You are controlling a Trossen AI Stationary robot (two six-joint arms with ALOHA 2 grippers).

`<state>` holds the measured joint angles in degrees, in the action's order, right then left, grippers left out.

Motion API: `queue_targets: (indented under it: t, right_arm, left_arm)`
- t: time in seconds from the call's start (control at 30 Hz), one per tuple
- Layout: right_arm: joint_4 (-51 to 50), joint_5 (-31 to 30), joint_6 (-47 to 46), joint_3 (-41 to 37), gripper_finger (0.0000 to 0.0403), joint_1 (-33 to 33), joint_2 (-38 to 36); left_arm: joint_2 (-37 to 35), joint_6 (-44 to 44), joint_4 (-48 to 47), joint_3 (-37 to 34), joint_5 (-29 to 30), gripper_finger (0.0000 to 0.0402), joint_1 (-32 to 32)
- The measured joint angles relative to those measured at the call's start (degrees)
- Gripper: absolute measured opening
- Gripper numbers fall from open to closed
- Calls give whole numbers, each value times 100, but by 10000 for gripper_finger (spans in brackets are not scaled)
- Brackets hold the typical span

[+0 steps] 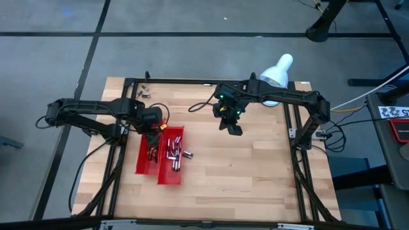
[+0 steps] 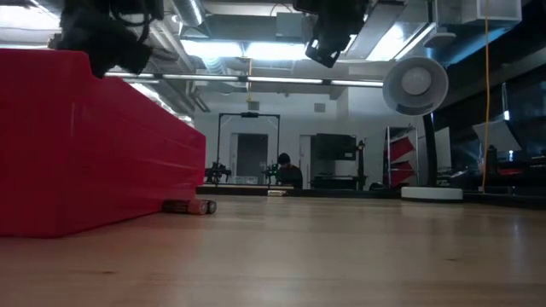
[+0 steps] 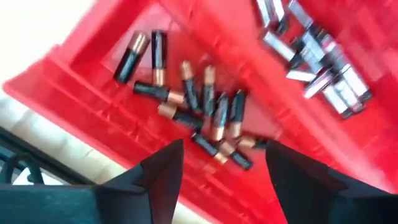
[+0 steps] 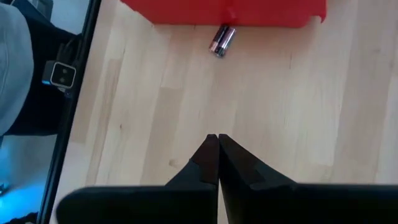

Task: Sort batteries
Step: Put the black battery into the left red bin

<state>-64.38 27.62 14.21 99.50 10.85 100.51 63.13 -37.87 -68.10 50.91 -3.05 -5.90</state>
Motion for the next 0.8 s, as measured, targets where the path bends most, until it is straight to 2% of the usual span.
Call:
queue_targets:
  t: [0.13, 0.3, 0.37, 0.43, 0.6, 0.8]
  right_arm:
    - [-59, 9, 128, 0, 5, 2, -1]
    - [-5, 42, 143, 0, 5, 4, -2]
    - [117, 43, 145, 0, 5, 22, -2]
    - [281, 45, 125, 0, 5, 49, -2]
    - [500, 43, -34, 0, 5, 127, -4]
    - [481, -113, -487, 0, 5, 155, -7]
  left_arm:
    - [-4, 39, 13, 461, 151, 219, -199]
    - [29, 891, 47, 1171, 929, 208, -903]
    - [153, 1386, 141, 1439, 957, 203, -1462]
    - [407, 1971, 176, 1708, 729, 200, -2113]
    - [1297, 3045, -5, 2049, 533, 194, -3596]
    - [2730, 3513, -502, 2042, 573, 193, -5022]
